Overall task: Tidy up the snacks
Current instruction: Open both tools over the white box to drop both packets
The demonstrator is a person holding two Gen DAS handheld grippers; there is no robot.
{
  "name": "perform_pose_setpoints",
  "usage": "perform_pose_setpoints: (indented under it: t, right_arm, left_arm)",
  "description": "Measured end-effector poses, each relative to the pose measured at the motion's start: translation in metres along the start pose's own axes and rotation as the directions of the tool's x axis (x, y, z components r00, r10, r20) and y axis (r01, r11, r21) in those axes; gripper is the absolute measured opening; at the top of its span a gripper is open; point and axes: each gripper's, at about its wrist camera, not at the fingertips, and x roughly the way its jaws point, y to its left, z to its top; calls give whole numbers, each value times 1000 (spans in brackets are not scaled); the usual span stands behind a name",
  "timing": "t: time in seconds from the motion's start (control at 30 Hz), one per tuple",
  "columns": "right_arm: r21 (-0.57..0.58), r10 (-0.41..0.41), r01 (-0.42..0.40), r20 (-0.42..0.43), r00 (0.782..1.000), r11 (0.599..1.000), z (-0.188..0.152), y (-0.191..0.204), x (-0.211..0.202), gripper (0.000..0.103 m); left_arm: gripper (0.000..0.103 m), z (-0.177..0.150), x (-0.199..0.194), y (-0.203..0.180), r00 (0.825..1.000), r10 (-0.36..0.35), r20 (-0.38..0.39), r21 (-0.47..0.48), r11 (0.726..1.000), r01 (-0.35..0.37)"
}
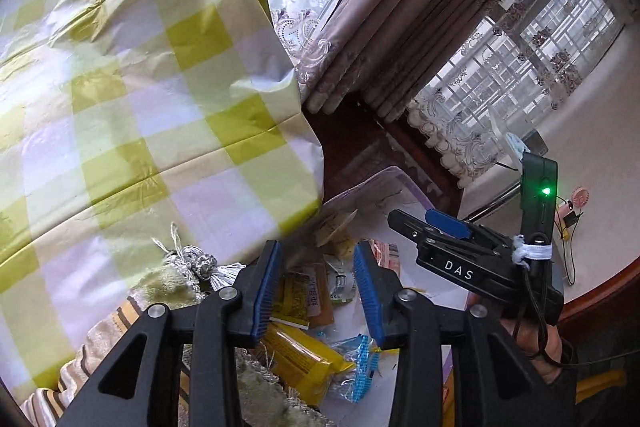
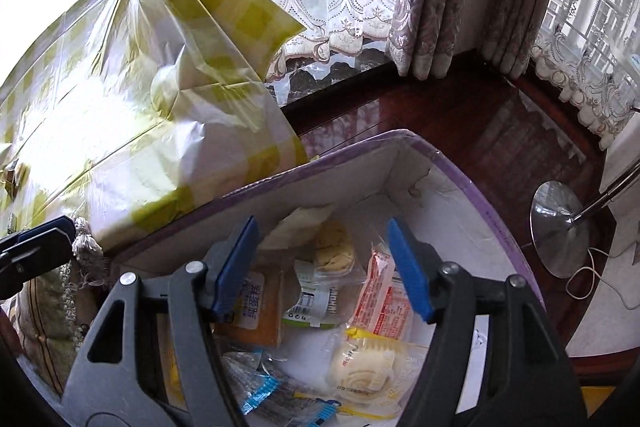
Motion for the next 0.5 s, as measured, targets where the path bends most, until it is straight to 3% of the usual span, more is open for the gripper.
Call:
perform_pose_setpoints:
  t: [0.3, 0.5]
  right_arm:
    - [-39, 13, -12, 4, 1000, 999, -3, 29, -10, 70]
    - [-76, 25, -24, 7, 1000, 997, 2, 50, -14, 70]
  left_arm:
    - [39, -1, -22, 11, 994, 85, 72, 23, 996, -87]
    - [39, -2, -54, 46, 976, 164, 144, -49, 986, -159]
